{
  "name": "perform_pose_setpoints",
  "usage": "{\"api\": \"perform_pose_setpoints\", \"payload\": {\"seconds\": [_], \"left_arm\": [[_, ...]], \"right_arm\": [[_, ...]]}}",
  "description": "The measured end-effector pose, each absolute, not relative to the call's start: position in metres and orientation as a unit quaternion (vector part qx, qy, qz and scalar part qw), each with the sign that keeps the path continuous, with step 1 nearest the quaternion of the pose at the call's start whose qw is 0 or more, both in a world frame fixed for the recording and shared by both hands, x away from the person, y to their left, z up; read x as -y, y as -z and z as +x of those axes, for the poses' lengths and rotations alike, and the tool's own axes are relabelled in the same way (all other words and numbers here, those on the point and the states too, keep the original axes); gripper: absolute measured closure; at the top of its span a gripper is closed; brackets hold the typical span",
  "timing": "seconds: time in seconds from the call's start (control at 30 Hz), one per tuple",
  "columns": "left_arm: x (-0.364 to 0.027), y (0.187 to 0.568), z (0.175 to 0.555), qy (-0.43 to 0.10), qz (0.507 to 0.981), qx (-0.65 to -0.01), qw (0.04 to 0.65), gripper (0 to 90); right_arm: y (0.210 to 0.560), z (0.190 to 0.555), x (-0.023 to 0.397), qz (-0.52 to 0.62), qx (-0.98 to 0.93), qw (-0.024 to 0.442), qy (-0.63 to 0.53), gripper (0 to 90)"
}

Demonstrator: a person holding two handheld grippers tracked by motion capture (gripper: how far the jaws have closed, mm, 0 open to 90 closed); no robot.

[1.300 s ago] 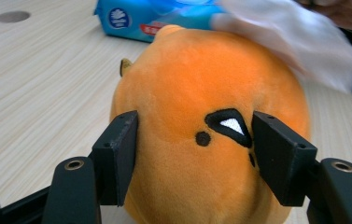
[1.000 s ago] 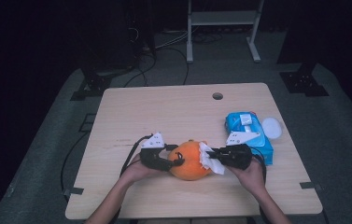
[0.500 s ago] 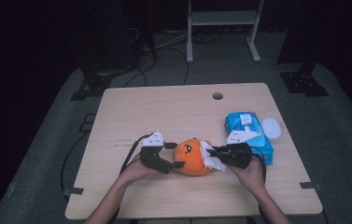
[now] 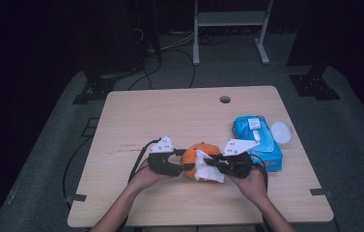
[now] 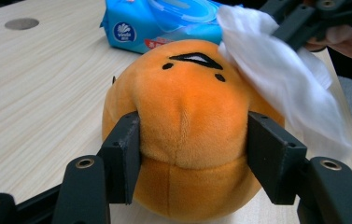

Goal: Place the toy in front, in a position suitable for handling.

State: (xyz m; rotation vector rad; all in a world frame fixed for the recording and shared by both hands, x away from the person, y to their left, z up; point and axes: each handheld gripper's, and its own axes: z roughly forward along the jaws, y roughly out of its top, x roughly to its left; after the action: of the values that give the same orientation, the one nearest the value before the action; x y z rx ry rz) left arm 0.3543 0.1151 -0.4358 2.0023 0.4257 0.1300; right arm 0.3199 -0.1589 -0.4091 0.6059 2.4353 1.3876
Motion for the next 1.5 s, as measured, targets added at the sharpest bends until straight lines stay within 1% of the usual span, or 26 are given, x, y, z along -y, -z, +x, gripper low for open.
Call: {"api": "perform_pose_setpoints", "payload": {"seconds": [0.13,0.2,0.23,0.4,0.57,0.6,0.63,0.73,0.77,0.8,0.83,0.9,0.97,1.07,1.2,1.37,1.4,1.43,1.5], "left_arm": [[-0.115,0.436,0.355,-0.050,0.830,-0.182,0.524,39.8],[-0.113,0.435,0.355,-0.051,0.830,-0.183,0.524,39.7],[-0.112,0.434,0.355,-0.050,0.828,-0.185,0.527,39.7],[-0.108,0.433,0.351,-0.058,0.835,-0.168,0.521,39.6],[-0.110,0.434,0.351,-0.054,0.836,-0.161,0.522,38.9],[-0.110,0.435,0.351,-0.054,0.836,-0.161,0.522,37.8],[-0.110,0.435,0.351,-0.056,0.834,-0.165,0.523,34.1],[-0.109,0.437,0.355,-0.053,0.828,-0.197,0.523,17.9],[-0.109,0.438,0.357,-0.040,0.826,-0.206,0.524,16.4],[-0.108,0.440,0.358,-0.032,0.826,-0.205,0.524,16.9],[-0.108,0.441,0.357,-0.032,0.827,-0.201,0.525,22.2],[-0.108,0.439,0.355,-0.037,0.826,-0.192,0.529,29.8],[-0.105,0.433,0.351,-0.054,0.828,-0.174,0.531,34.7],[-0.098,0.428,0.343,-0.070,0.835,-0.145,0.526,38.0],[-0.091,0.426,0.336,-0.089,0.843,-0.114,0.517,39.0],[-0.094,0.429,0.338,-0.081,0.845,-0.110,0.517,38.6],[-0.095,0.430,0.339,-0.077,0.843,-0.116,0.520,37.4],[-0.096,0.431,0.340,-0.073,0.842,-0.125,0.520,34.0],[-0.097,0.432,0.344,-0.057,0.836,-0.152,0.524,24.9]], "right_arm": [[0.413,0.323,0.175,0.232,-0.837,0.139,-0.475,82.1],[0.412,0.321,0.173,0.227,-0.838,0.144,-0.476,82.1],[0.410,0.319,0.169,0.220,-0.837,0.138,-0.481,82.1],[0.407,0.313,0.149,0.186,-0.846,0.139,-0.480,82.0],[0.406,0.324,0.162,0.212,-0.837,0.146,-0.483,82.0],[0.407,0.327,0.167,0.221,-0.836,0.148,-0.479,82.0],[0.409,0.330,0.171,0.226,-0.837,0.151,-0.475,82.0],[0.413,0.333,0.181,0.245,-0.836,0.147,-0.469,82.0],[0.414,0.333,0.183,0.246,-0.836,0.146,-0.469,82.0],[0.414,0.332,0.183,0.246,-0.836,0.145,-0.469,82.0],[0.413,0.330,0.181,0.243,-0.837,0.149,-0.466,82.0],[0.410,0.327,0.177,0.236,-0.838,0.153,-0.468,82.0],[0.406,0.323,0.171,0.225,-0.839,0.156,-0.471,82.0],[0.400,0.316,0.158,0.201,-0.838,0.149,-0.485,82.0],[0.393,0.311,0.149,0.180,-0.838,0.155,-0.491,82.1],[0.397,0.325,0.168,0.216,-0.832,0.171,-0.482,82.0],[0.400,0.328,0.173,0.227,-0.832,0.172,-0.476,82.0],[0.403,0.331,0.178,0.236,-0.833,0.167,-0.472,82.0],[0.408,0.334,0.185,0.248,-0.836,0.161,-0.463,82.0]]}}
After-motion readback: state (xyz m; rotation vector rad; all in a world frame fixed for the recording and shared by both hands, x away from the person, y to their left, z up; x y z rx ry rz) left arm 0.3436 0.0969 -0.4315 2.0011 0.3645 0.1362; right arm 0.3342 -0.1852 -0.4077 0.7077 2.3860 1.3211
